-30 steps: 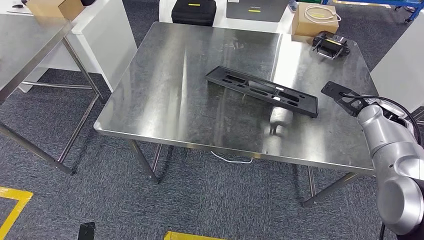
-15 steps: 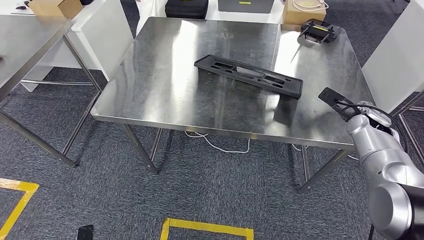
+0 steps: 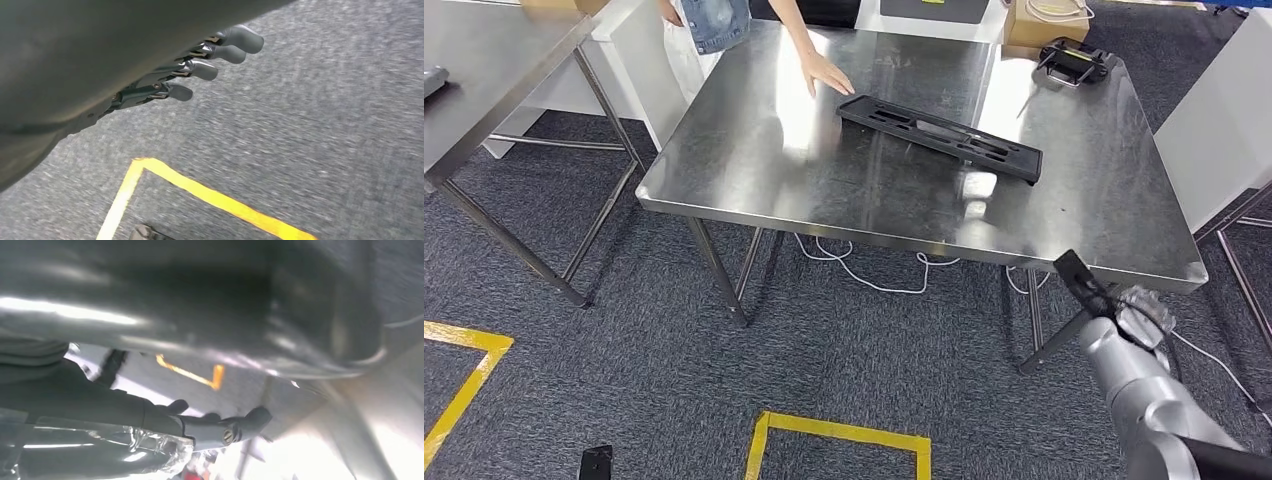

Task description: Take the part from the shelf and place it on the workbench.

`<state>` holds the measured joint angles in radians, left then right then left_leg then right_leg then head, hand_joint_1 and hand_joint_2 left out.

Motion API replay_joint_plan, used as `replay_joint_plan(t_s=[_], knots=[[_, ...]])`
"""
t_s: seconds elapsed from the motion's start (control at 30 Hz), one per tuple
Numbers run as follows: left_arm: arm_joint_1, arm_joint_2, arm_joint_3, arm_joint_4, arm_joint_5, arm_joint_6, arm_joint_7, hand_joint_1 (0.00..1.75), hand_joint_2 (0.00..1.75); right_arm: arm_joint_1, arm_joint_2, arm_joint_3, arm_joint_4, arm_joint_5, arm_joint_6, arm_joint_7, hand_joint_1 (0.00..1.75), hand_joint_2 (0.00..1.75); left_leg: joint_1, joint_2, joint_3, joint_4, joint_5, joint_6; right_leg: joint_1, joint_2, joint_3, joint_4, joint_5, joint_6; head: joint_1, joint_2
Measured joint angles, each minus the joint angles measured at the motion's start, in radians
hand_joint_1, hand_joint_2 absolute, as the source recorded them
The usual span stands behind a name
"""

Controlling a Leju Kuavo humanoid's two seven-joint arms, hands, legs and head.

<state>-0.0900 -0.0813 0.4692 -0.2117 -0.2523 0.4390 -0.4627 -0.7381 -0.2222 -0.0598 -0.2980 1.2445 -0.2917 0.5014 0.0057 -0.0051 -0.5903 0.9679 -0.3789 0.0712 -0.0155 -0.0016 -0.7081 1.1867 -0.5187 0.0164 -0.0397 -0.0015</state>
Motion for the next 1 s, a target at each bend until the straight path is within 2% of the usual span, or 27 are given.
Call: replay_joint_plan(t_s=[0.03, 0.07, 0.1, 0.13, 0.17, 0.2, 0.23, 0.27, 0.3, 0.33, 0.37, 0.4, 0.47, 0.5, 0.53, 0.57, 0.6, 0.7, 0.73, 0.8, 0.87, 0.9, 0.93, 1.0], knots=[[0.0, -0.002, 0.002, 0.0, -0.002, 0.0, 0.0, 0.0, 0.0, 0.027, 0.005, -0.009, 0.004, -0.009, -0.013, 0.001, 0.0, 0.0, 0.0, 0.0, -0.016, 0.001, 0.011, -0.003, -0.003, 0.0, -0.011, 0.054, -0.016, 0.007, 0.001, 0.0], [0.0, -0.005, 0.003, 0.0, -0.005, 0.0, 0.0, 0.0, 0.0, 0.052, 0.01, -0.02, 0.007, -0.016, -0.021, 0.005, 0.0, 0.0, 0.001, 0.0, -0.032, 0.001, 0.023, -0.006, -0.007, 0.0, -0.006, 0.078, -0.013, 0.02, 0.001, 0.0], [0.0, -0.007, 0.004, 0.0, -0.008, 0.0, 0.0, 0.0, 0.0, 0.073, 0.015, -0.03, 0.011, -0.022, -0.024, 0.013, 0.0, 0.0, 0.001, 0.0, -0.048, 0.002, 0.034, -0.011, -0.011, 0.0, 0.019, 0.063, 0.005, 0.035, 0.001, 0.0], [0.0, -0.009, 0.005, 0.0, -0.012, 0.0, 0.002, 0.0, 0.0, 0.091, 0.019, -0.04, 0.015, -0.027, -0.023, 0.022, 0.0, 0.44, 0.002, 0.0, -0.063, 0.004, 0.045, -0.016, -0.016, -0.001, 0.064, 0.012, 0.027, 0.048, 0.001, 0.0], [0.0, -0.01, 0.006, 0.0, -0.016, 0.0, 0.003, 0.0, 0.0, 0.108, 0.024, -0.051, 0.018, -0.032, -0.02, 0.029, 0.0, 0.87, 0.002, 0.001, -0.077, 0.008, 0.054, -0.023, -0.02, -0.001, 0.118, -0.063, 0.033, 0.054, 0.001, 0.0], [-0.001, -0.011, 0.006, 0.0, -0.02, -0.001, 0.004, 0.0, 0.0, 0.125, 0.029, -0.062, 0.021, -0.039, -0.016, 0.032, 0.0, 1.31, 0.001, 0.002, -0.088, 0.011, 0.064, -0.03, -0.018, 0.0, 0.169, -0.136, 0.032, 0.052, 0.0, 0.0], [-0.001, -0.011, 0.006, -0.001, -0.024, -0.001, 0.005, 0.0, 0.0, 0.142, 0.034, -0.072, 0.024, -0.049, -0.011, 0.029, 0.0, 1.75, -0.001, 0.002, -0.093, 0.013, 0.072, -0.037, -0.015, 0.001, 0.201, -0.19, 0.024, 0.046, 0.0, 0.0], [-0.002, -0.011, 0.006, -0.001, -0.027, -0.001, 0.005, 0.0, 0.0, 0.161, 0.04, -0.084, 0.027, -0.062, -0.006, 0.021, 0.0, 1.75, -0.002, 0.002, -0.096, 0.013, 0.081, -0.042, -0.011, 0.002, 0.218, -0.218, 0.015, 0.037, 0.0, 0.0], [-0.001, -0.012, 0.007, -0.001, -0.029, -0.002, 0.005, 0.0, 0.0, 0.181, 0.047, -0.098, 0.03, -0.078, 0.0, 0.01, 0.0, 1.75, -0.002, 0.001, -0.097, 0.011, 0.09, -0.046, -0.008, 0.003, 0.22, -0.225, 0.02, 0.029, -0.001, 0.0], [0.0, -0.012, 0.007, -0.001, -0.03, -0.002, 0.005, 0.0, 0.0, 0.201, 0.054, -0.112, 0.034, -0.094, 0.004, -0.001, 0.0, 1.75, 0.001, 0.001, -0.101, 0.009, 0.096, -0.049, -0.013, 0.001, 0.216, -0.226, 0.029, 0.02, -0.001, 0.0], [0.001, -0.013, 0.009, -0.001, -0.031, -0.003, 0.005, 0.0, 0.0, 0.218, 0.062, -0.128, 0.038, -0.108, 0.008, -0.011, 0.0, 1.75, 0.003, 0.001, -0.109, 0.017, 0.084, -0.052, -0.017, 0.0, 0.212, -0.227, 0.039, 0.01, -0.002, 0.0], [0.002, -0.013, 0.01, -0.001, -0.031, -0.002, 0.005, 0.0, 0.0, 0.234, 0.069, -0.141, 0.041, -0.117, 0.01, -0.018, 0.0, 1.75, 0.006, 0.002, -0.121, 0.041, 0.055, -0.057, -0.02, -0.002, 0.204, -0.228, 0.05, -0.001, -0.004, 0.0], [0.003, -0.013, 0.012, 0.0, -0.031, -0.002, 0.004, 0.0, 0.0, 0.257, 0.078, -0.159, 0.045, -0.124, 0.009, -0.025, 0.0, 1.75, 0.01, 0.001, -0.158, 0.163, -0.043, -0.068, -0.02, -0.006, 0.186, -0.225, 0.067, -0.018, -0.005, 0.0], [0.003, -0.013, 0.013, 0.0, -0.031, -0.002, 0.004, 0.0, 0.0, 0.266, 0.081, -0.166, 0.047, -0.125, 0.01, -0.026, 0.0, 1.75, 0.012, 0.001, -0.177, 0.242, -0.086, -0.073, -0.019, -0.007, 0.177, -0.222, 0.072, -0.02, -0.006, 0.0], [0.003, -0.013, 0.013, 0.0, -0.031, -0.002, 0.004, 0.0, 0.0, 0.272, 0.083, -0.172, 0.049, -0.127, 0.01, -0.027, 0.0, 1.75, 0.014, 0.001, -0.188, 0.303, -0.112, -0.077, -0.018, -0.008, 0.168, -0.218, 0.077, -0.02, -0.005, 0.0], [0.003, -0.014, 0.013, 0.0, -0.031, -0.002, 0.004, 0.0, 0.0, 0.277, 0.085, -0.18, 0.051, -0.13, 0.011, -0.027, 0.0, 1.75, 0.017, 0.001, -0.183, 0.33, -0.122, -0.079, -0.017, -0.008, 0.157, -0.213, 0.08, -0.018, -0.005, 0.0], [0.003, -0.014, 0.014, 0.0, -0.032, -0.002, 0.004, 0.0, 0.0, 0.281, 0.087, -0.187, 0.053, -0.135, 0.015, -0.027, 0.0, 1.75, 0.021, 0.002, -0.153, 0.31, -0.115, -0.081, -0.018, -0.007, 0.147, -0.207, 0.084, -0.015, -0.005, 0.0], [0.0, -0.014, 0.016, 0.0, -0.041, -0.002, 0.003, 0.0, 0.0, 0.295, 0.093, -0.21, 0.057, -0.152, 0.031, -0.031, 0.0, 1.75, 0.025, -0.002, -0.015, 0.125, -0.077, -0.082, -0.021, -0.005, 0.122, -0.189, 0.091, -0.004, -0.005, 0.0], [-0.001, -0.015, 0.018, 0.0, -0.044, -0.002, 0.001, 0.0, 0.0, 0.301, 0.097, -0.218, 0.058, -0.157, 0.041, -0.038, 0.0, 1.75, 0.022, -0.005, 0.006, 0.091, -0.074, -0.08, -0.02, -0.005, 0.117, -0.186, 0.095, 0.002, -0.005, 0.0], [-0.003, -0.015, 0.024, -0.001, -0.052, -0.004, -0.002, 0.0, 0.0, 0.321, 0.108, -0.237, 0.061, -0.166, 0.067, -0.06, 0.0, 1.75, 0.013, -0.01, 0.011, 0.077, -0.07, -0.071, -0.018, -0.005, 0.111, -0.187, 0.106, 0.018, -0.004, 0.0], [-0.005, -0.016, 0.029, -0.001, -0.064, -0.008, -0.003, 0.0, 0.0, 0.351, 0.121, -0.259, 0.065, -0.169, 0.095, -0.081, 0.0, 1.75, 0.011, -0.008, 0.005, 0.061, -0.053, -0.052, -0.015, -0.005, 0.107, -0.19, 0.109, 0.033, -0.003, 0.0], [-0.007, -0.017, 0.03, -0.001, -0.071, -0.01, -0.003, 0.0, 0.0, 0.366, 0.127, -0.269, 0.067, -0.172, 0.109, -0.086, 0.0, 1.75, 0.011, -0.006, -0.001, 0.051, -0.039, -0.039, -0.013, -0.005, 0.097, -0.176, 0.091, 0.033, -0.001, 0.0], [-0.009, -0.018, 0.031, -0.001, -0.076, -0.014, -0.002, 0.0, 0.0, 0.381, 0.131, -0.281, 0.069, -0.179, 0.122, -0.09, 0.0, 1.75, 0.01, -0.004, -0.01, 0.04, -0.024, -0.028, -0.011, -0.004, 0.082, -0.145, 0.059, 0.027, 0.0, 0.0], [-0.015, -0.02, 0.031, -0.001, -0.086, -0.021, 0.0, 0.0, 0.0, 0.41, 0.138, -0.309, 0.072, -0.202, 0.146, -0.103, 0.0, 1.75, 0.007, -0.003, -0.04, 0.035, 0.004, -0.015, -0.012, -0.002, 0.042, -0.03, -0.033, 0.008, 0.005, 0.0]])
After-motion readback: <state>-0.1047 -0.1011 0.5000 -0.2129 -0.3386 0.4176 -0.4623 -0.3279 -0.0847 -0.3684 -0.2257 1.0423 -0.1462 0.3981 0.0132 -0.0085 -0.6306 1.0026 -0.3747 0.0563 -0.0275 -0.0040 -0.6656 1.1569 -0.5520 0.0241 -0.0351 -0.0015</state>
